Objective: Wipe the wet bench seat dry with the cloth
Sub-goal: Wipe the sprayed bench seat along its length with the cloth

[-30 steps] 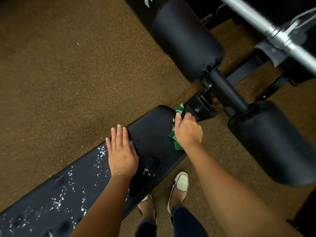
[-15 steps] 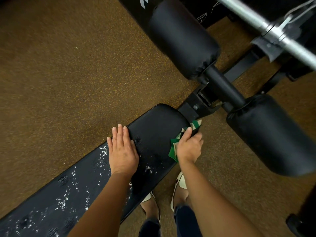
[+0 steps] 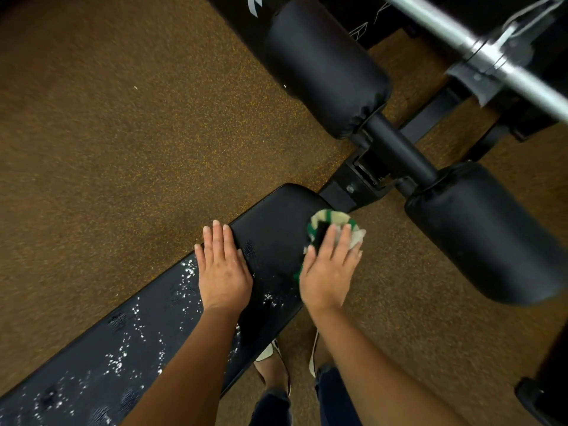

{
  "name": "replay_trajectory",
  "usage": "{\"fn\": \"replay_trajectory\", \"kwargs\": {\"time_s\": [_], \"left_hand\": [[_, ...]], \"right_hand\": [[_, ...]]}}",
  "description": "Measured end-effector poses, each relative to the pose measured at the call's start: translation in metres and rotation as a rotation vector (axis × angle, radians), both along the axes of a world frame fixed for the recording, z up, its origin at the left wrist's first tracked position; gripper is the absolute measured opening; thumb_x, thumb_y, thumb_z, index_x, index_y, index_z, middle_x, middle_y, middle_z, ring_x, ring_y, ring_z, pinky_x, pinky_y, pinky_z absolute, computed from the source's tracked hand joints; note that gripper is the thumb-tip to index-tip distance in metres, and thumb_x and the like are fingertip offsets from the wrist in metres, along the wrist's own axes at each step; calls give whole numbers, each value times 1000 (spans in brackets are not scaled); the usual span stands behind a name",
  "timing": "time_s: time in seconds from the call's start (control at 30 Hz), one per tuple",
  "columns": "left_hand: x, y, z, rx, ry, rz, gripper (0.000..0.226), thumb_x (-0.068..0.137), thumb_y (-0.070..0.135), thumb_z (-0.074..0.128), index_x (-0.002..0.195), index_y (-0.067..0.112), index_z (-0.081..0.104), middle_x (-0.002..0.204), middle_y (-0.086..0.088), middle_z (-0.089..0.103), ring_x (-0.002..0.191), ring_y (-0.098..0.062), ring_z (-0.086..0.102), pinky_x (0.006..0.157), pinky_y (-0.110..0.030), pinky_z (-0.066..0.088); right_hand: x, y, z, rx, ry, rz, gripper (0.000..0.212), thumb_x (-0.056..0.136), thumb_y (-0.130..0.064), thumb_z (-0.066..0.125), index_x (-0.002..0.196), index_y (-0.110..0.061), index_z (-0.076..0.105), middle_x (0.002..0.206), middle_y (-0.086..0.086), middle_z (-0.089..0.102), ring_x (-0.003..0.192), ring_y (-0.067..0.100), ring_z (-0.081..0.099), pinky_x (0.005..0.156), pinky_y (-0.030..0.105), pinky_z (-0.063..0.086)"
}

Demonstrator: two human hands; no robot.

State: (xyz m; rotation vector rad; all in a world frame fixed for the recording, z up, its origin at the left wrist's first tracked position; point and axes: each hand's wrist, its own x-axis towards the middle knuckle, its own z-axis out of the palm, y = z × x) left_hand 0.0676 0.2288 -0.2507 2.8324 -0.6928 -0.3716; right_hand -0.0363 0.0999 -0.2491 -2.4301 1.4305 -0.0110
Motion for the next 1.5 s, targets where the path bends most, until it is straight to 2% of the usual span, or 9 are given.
{"fn": "replay_trajectory", "kwargs": {"time_s": [0.13,0.3,0.47,0.63,0.83,0.97,1.17,1.33,1.5], "left_hand": [[0,1,2,-1,13,-3,58,98,31,14,149,3,19,159,-11,8,146,-24,-4,119,-44,-1],[1,3,-1,5,3,-21,58,99,31,14,149,3,16,159,-11,6,146,-23,-5,119,-44,-2],[-3,8,0,14,-3,-42,56,99,29,17,149,3,17,159,-12,6,147,-25,-5,118,-42,-4],[-5,13,-1,27,-9,-61,58,99,32,14,150,4,15,159,-12,4,146,-24,-7,118,-41,-6],[-6,15,2,13,11,-64,58,98,31,14,149,2,17,159,-14,6,147,-28,-3,119,-46,1],[-9,17,3,22,18,-65,58,99,31,15,149,3,16,159,-14,6,147,-28,-2,119,-46,2],[-10,19,1,18,16,-71,58,99,31,15,149,2,17,159,-14,7,147,-29,-1,119,-47,3],[-12,19,1,12,9,-45,57,99,31,16,149,3,16,159,-13,4,146,-26,-6,119,-45,-1],[-17,27,4,32,6,-21,59,99,33,15,149,3,18,159,-12,4,146,-26,-7,118,-47,0]], "right_hand": [[-37,1,-2,-27,76,389,59,99,-41,25,146,-6,33,155,20,25,141,49,14,111,61,24],[9,-3,4,-37,94,160,62,96,-37,28,146,-1,32,155,21,24,142,48,13,115,57,11],[-44,5,4,-54,118,758,62,95,-38,32,148,-5,30,157,15,22,145,38,14,114,56,24],[7,10,9,-35,140,347,64,96,-37,29,149,-2,24,158,18,18,145,41,7,118,52,6],[-41,8,5,-75,201,791,66,96,-38,38,151,-8,16,160,13,10,147,35,4,118,50,6],[11,-5,11,-64,195,372,65,96,-35,35,150,-2,22,158,17,17,145,41,7,117,51,4],[-43,-4,10,-60,174,1022,66,95,-34,48,150,-11,22,160,9,16,147,32,7,117,50,7],[16,-12,10,-95,173,594,61,97,-35,33,150,-7,18,160,10,10,146,38,2,117,51,2],[-23,6,14,-34,160,1129,60,96,-36,36,151,-14,24,161,5,12,147,33,5,118,49,4]]}}
